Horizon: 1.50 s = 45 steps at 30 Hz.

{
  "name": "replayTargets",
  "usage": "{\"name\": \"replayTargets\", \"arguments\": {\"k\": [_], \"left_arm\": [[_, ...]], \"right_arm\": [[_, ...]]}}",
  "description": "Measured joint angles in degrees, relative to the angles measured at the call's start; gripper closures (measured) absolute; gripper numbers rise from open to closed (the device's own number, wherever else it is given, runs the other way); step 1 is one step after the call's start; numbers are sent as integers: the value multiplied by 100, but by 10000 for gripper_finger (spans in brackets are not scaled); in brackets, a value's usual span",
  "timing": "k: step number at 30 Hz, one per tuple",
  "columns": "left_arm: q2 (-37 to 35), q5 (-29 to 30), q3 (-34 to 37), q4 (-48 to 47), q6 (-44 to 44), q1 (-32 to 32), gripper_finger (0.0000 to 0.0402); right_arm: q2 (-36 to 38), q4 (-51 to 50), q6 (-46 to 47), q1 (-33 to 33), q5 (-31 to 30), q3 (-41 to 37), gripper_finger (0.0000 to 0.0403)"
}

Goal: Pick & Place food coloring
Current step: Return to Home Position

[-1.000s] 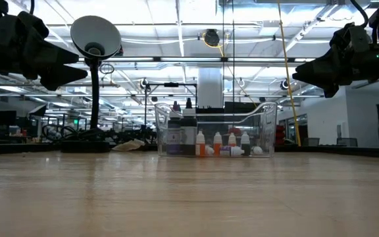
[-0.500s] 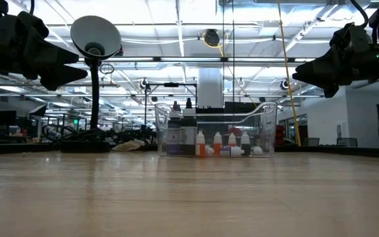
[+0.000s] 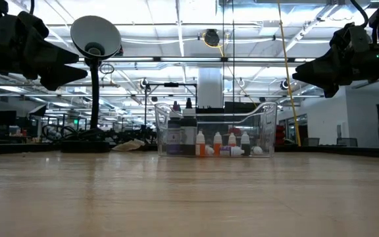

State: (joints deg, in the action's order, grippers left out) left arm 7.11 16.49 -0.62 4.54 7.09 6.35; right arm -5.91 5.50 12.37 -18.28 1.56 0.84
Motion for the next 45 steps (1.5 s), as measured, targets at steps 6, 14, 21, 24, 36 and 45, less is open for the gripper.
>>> {"name": "replayTargets", "arguments": {"k": [6, 14, 21, 24, 36, 45], "left_arm": [[0, 0, 0, 0, 2, 0, 81], [0, 0, 0, 0, 2, 0, 89], [0, 0, 0, 0, 2, 0, 90], [0, 0, 0, 0, 2, 0, 84], [0, 0, 0, 0, 2, 0, 77], [0, 0, 0, 0, 2, 0, 78]], "right_arm": [[0, 0, 1, 0, -2, 0, 298], [0, 0, 0, 0, -1, 0, 298], [0, 0, 0, 1, -1, 0, 298], [0, 0, 1, 0, -2, 0, 298], [1, 0, 0, 1, -1, -2, 298], [0, 0, -1, 2, -2, -2, 298]]}}
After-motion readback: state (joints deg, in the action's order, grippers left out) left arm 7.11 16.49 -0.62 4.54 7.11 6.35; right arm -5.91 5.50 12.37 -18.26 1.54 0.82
